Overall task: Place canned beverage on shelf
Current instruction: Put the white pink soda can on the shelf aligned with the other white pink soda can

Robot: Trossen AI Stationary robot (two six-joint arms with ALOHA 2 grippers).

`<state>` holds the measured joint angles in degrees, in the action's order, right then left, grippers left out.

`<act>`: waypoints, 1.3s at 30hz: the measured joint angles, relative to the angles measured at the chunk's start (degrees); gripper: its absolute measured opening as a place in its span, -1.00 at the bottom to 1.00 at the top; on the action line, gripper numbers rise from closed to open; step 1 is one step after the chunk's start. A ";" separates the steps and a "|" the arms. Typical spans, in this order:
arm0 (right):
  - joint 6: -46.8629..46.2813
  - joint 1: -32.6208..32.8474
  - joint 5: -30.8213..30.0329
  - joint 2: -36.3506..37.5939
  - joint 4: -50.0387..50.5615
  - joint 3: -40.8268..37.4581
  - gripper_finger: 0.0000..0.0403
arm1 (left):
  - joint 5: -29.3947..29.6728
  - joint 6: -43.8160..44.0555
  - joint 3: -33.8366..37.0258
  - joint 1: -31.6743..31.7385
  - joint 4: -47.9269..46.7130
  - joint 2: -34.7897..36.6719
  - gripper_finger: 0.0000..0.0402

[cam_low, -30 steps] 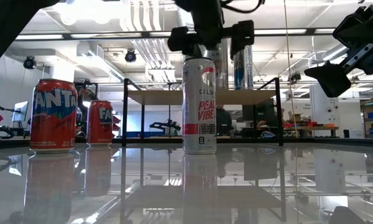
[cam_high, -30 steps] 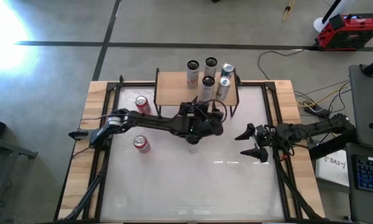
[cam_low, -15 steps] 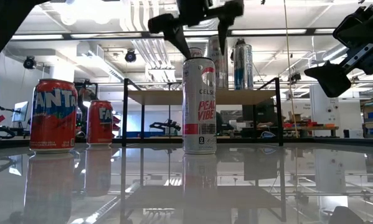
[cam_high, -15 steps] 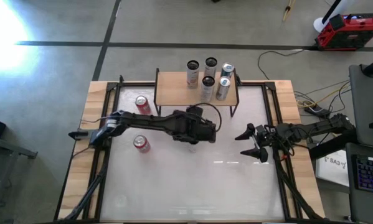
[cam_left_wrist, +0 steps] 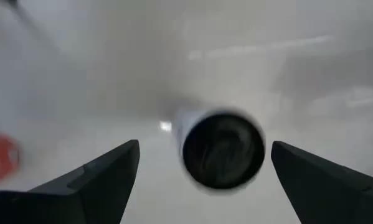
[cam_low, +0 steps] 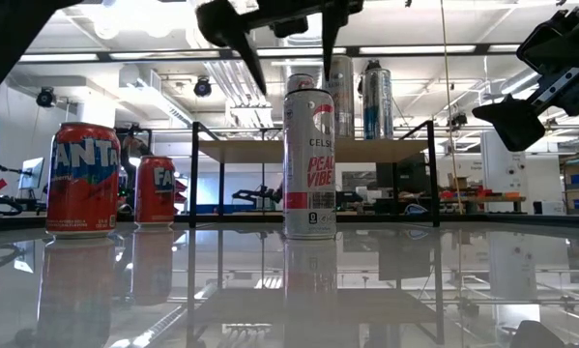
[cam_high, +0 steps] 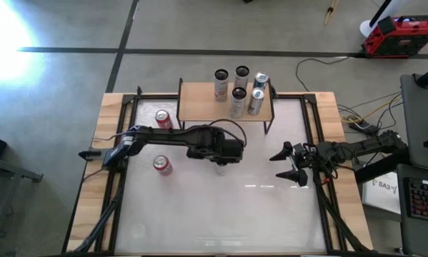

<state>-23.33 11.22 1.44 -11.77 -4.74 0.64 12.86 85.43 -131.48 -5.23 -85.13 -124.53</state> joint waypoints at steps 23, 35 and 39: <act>0.00 0.00 -0.01 -0.02 -0.02 -0.02 0.84 | -8.93 26.62 1.22 1.58 2.43 -0.03 0.73; 0.00 -0.02 0.01 -0.04 0.01 0.00 0.84 | -16.87 34.21 1.24 4.60 5.87 -5.48 0.73; 0.00 -0.01 -0.01 -0.04 -0.03 0.00 0.84 | -19.87 33.54 1.24 5.31 6.31 -7.24 0.73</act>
<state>-23.33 11.21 1.43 -11.81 -4.77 0.64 -7.01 118.96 -130.23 0.07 -78.82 -131.77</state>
